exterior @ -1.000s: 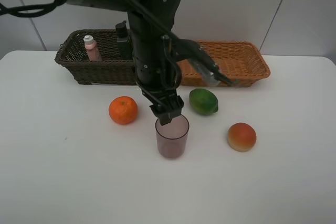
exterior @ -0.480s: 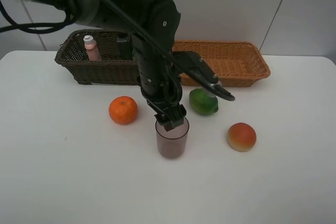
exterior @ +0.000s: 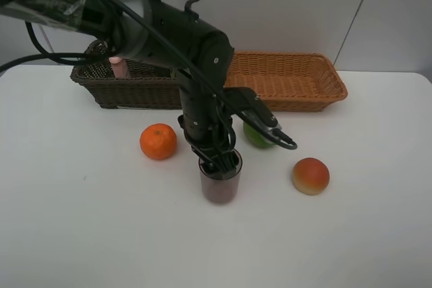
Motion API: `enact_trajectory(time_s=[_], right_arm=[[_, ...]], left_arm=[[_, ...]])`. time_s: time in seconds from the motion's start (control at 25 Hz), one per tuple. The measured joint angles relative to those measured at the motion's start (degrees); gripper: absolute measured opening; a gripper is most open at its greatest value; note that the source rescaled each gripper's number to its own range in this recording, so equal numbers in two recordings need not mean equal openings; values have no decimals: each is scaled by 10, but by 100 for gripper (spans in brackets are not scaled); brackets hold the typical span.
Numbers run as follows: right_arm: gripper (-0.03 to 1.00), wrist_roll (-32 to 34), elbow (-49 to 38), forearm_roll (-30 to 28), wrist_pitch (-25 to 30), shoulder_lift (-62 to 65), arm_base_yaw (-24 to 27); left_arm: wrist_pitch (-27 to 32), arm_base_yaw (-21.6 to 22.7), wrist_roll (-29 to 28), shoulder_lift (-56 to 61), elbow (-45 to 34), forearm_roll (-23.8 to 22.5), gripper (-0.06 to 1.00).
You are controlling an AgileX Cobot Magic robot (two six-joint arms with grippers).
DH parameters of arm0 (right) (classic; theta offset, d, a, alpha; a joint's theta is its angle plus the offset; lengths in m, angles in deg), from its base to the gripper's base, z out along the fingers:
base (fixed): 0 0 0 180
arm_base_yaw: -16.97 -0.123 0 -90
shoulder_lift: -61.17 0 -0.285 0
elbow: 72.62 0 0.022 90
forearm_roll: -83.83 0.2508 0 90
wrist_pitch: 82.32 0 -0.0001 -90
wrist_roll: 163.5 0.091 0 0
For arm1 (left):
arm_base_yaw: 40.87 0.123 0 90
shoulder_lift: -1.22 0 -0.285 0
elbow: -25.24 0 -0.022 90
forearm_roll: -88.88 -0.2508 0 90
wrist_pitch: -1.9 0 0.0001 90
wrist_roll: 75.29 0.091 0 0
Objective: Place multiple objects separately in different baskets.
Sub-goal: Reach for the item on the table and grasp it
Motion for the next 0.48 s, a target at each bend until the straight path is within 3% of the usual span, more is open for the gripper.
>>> enact_trajectory(time_s=[0.32, 0.4, 0.48], right_arm=[[79, 0, 0, 0, 0, 0, 0], [79, 0, 0, 0, 0, 0, 0], [79, 0, 0, 0, 0, 0, 0]], left_arm=[[-16, 0, 0, -8, 0, 0, 96], [-22, 0, 0, -8, 0, 0, 89], [-28, 0, 0, -8, 0, 0, 73]])
